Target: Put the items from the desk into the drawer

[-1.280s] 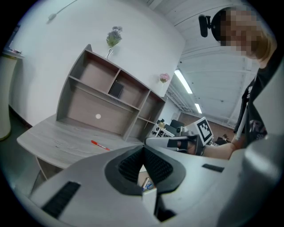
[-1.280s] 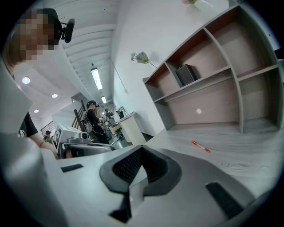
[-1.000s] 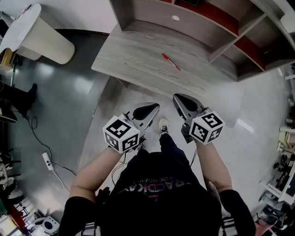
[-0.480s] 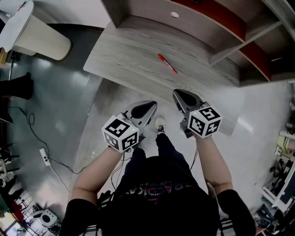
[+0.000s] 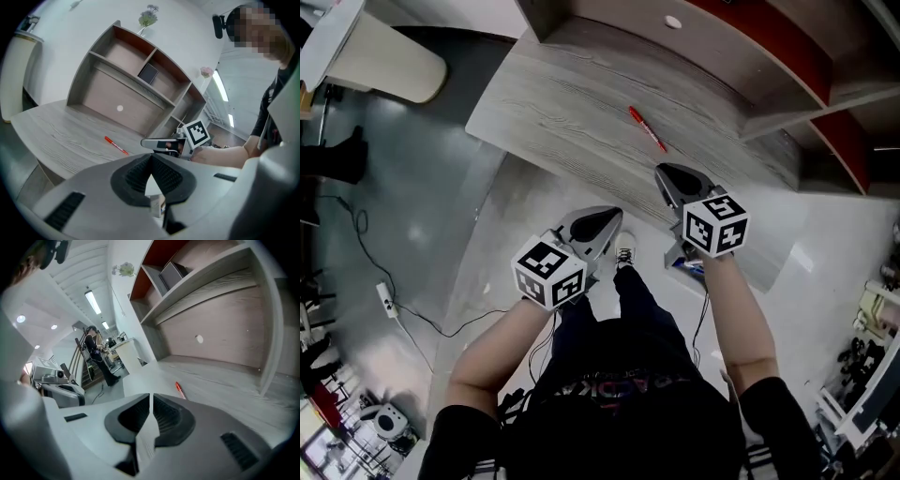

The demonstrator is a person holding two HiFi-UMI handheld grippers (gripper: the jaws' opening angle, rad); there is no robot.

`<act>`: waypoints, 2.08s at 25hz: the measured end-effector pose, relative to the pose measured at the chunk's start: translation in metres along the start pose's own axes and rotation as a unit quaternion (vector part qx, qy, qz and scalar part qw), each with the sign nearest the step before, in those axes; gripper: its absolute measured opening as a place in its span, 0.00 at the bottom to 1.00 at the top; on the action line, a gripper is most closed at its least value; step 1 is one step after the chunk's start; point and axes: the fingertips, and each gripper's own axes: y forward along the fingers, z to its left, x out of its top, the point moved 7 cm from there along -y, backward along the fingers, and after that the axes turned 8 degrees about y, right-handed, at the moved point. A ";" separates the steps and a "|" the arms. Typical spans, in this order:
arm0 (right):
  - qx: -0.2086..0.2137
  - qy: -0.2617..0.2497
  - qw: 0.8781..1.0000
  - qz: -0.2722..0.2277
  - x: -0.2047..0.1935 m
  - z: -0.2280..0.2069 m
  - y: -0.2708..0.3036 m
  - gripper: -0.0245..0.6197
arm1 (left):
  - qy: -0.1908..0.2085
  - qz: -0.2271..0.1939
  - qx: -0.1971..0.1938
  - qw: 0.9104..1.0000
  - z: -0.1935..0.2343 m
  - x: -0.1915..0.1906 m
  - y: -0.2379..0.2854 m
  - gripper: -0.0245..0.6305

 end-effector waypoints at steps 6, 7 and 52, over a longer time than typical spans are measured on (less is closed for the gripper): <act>-0.002 -0.041 0.998 0.056 0.006 -0.019 0.032 0.15 | -0.015 0.007 0.014 1.000 0.006 -0.007 0.003 0.04; -0.006 -0.048 0.997 0.066 0.007 -0.024 0.038 0.15 | -0.017 0.008 0.017 1.000 0.007 -0.008 0.003 0.04; -0.137 -0.129 0.955 0.231 0.004 -0.081 0.115 0.12 | -0.039 -0.001 0.048 0.998 0.015 -0.021 -0.013 0.04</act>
